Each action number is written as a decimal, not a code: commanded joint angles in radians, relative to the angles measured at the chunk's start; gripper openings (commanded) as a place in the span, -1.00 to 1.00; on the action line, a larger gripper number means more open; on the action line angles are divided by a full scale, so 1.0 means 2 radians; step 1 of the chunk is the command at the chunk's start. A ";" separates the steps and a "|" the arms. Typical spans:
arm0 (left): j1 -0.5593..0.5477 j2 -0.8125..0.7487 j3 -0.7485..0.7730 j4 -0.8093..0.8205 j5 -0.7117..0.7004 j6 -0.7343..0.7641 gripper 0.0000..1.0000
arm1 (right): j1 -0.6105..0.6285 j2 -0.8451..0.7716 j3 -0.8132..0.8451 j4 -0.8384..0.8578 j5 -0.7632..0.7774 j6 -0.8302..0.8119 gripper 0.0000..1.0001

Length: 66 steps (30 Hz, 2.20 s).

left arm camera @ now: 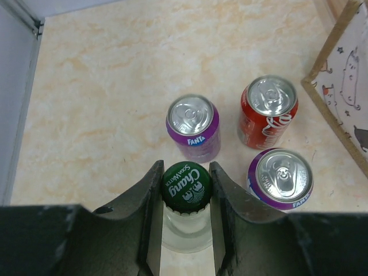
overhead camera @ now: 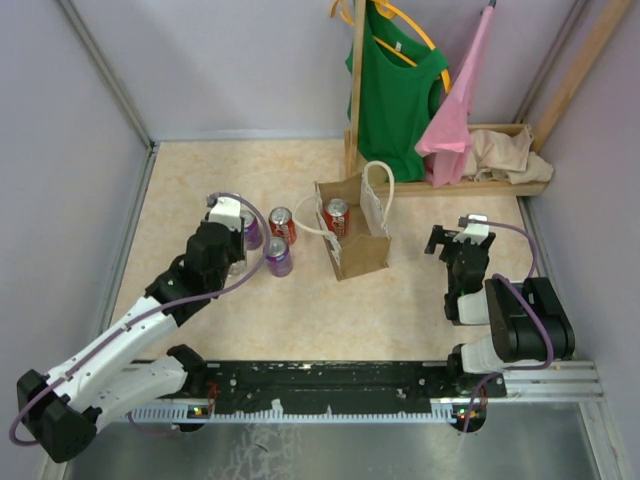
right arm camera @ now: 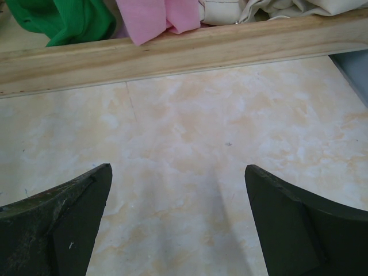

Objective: Take the beverage out of the canvas bag

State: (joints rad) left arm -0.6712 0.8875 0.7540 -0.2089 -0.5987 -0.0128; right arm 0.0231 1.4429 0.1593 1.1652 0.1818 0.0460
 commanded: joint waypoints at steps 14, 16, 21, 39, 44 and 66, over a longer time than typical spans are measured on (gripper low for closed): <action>0.008 -0.003 -0.064 0.161 -0.049 -0.051 -1.00 | -0.001 0.000 0.011 0.025 0.001 0.001 0.98; 0.016 0.003 -0.068 0.170 -0.037 -0.054 -1.00 | -0.001 0.000 0.011 0.025 0.001 0.000 0.98; 0.038 0.008 -0.082 0.193 -0.004 -0.056 -1.00 | -0.001 0.000 0.011 0.025 0.001 0.001 0.98; 0.070 0.032 -0.118 0.218 0.057 -0.079 -1.00 | -0.001 -0.001 0.011 0.025 0.001 0.000 0.98; 0.070 0.037 -0.113 0.205 0.050 -0.084 -0.77 | -0.001 -0.001 0.011 0.025 0.001 0.001 0.98; 0.068 0.057 0.060 0.163 0.158 0.000 0.96 | -0.001 0.000 0.011 0.025 0.001 0.000 0.98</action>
State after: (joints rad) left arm -0.5343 0.9340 0.7013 0.0513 -0.4328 -0.1120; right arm 0.0231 1.4429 0.1593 1.1652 0.1818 0.0460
